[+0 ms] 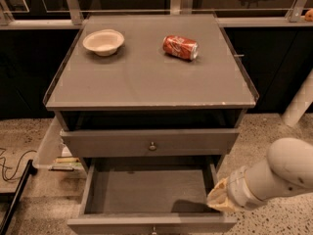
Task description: Close middle drawer
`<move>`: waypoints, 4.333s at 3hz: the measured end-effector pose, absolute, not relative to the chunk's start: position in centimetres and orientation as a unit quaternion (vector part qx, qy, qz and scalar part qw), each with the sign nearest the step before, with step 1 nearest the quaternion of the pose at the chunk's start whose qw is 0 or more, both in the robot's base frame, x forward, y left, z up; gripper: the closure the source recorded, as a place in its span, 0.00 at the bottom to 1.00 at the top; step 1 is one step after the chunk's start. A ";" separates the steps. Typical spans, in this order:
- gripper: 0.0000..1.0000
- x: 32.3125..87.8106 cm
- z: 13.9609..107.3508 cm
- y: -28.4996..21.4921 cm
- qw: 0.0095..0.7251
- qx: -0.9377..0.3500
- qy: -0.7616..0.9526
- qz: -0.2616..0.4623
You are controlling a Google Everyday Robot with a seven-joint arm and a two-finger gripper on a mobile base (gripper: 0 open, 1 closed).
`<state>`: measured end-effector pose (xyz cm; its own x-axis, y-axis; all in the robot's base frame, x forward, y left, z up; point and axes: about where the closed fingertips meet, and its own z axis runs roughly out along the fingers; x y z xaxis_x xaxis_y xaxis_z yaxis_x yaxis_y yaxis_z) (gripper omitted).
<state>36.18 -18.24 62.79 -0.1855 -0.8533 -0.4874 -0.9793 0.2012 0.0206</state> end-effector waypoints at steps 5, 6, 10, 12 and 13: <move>1.00 35.1 46.4 -17.5 0.248 -0.564 0.762 0.200; 1.00 34.6 44.1 -17.0 0.265 -0.560 0.757 0.208; 0.58 33.8 40.3 -16.0 0.274 -0.572 0.744 0.212; 0.11 33.8 40.3 -16.0 0.274 -0.572 0.744 0.212; 0.00 34.4 40.2 -16.0 0.279 -0.572 0.741 0.215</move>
Offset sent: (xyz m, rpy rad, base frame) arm 0.0157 -0.0278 -0.1431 0.0700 -0.0174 -0.1140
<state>34.35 -16.01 40.19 -0.1900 -0.7276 -0.6591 -0.9675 0.2528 -0.0001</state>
